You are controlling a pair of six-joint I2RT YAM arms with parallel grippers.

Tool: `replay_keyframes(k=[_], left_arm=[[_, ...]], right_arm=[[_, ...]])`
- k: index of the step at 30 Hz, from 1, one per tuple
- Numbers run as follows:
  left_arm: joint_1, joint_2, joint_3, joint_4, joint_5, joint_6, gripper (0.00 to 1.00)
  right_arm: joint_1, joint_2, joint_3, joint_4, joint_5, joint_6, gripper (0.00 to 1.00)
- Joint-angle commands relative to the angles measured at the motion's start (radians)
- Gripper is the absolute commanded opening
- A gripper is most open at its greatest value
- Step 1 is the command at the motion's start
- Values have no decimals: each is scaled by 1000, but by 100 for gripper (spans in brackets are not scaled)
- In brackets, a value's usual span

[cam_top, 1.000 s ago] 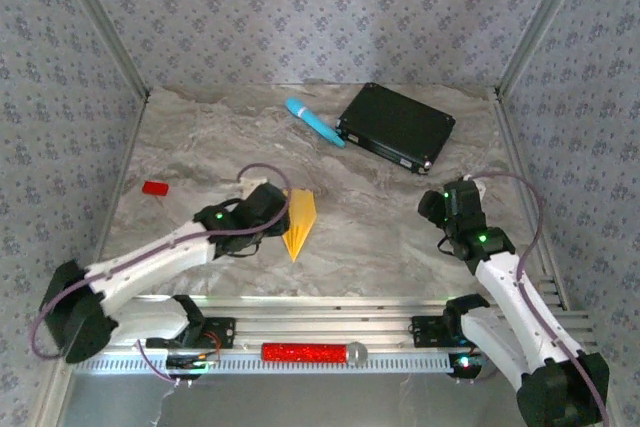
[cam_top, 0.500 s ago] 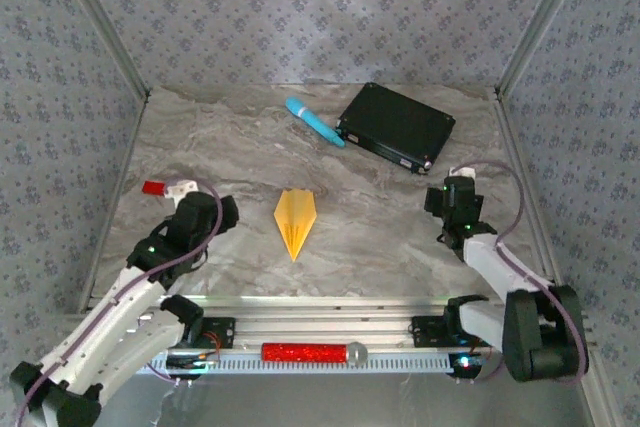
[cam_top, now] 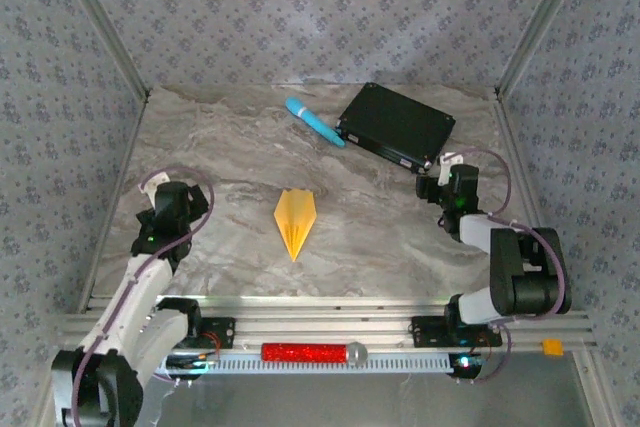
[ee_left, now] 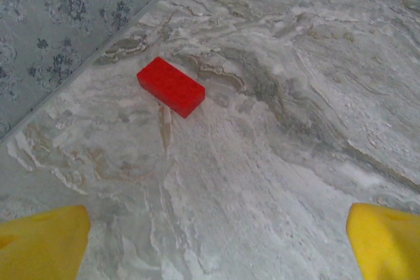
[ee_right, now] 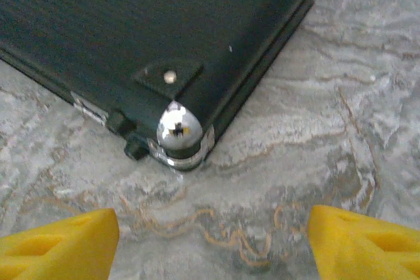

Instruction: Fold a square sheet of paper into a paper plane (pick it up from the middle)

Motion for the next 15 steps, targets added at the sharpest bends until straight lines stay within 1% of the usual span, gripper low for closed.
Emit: replay_keyframes(k=[1,2,3,4,5,7,9,10,11,15], left_arm=[[18,52,16,131,-3,65,100],[19,71,11,155,-12,83,100],[18,86,-4,195,-12,111,100],[18,96,-20,238,-3,143,100],[20,108,-37,290,8,185,100],[23,134,-62,364,6,216,100],[32,179,-70,421,3,228,100],[36,206,-72,451,8,238,100],[40,244,-71,482,28,255,100],[55,384,-61,623,98,301,100]], right_arm=[[-20,32,-2,120,-37,-42,78],[-21,67,-49,244,-22,-35,78],[-19,102,-102,364,20,-16,80],[-20,118,-129,439,41,0,82],[-20,100,-131,414,50,-2,83],[-15,101,-107,375,26,-24,84],[-20,103,-96,348,48,1,91],[-24,101,-96,348,48,-1,98],[-23,102,-98,355,50,-1,99],[-17,102,-100,364,75,0,99]])
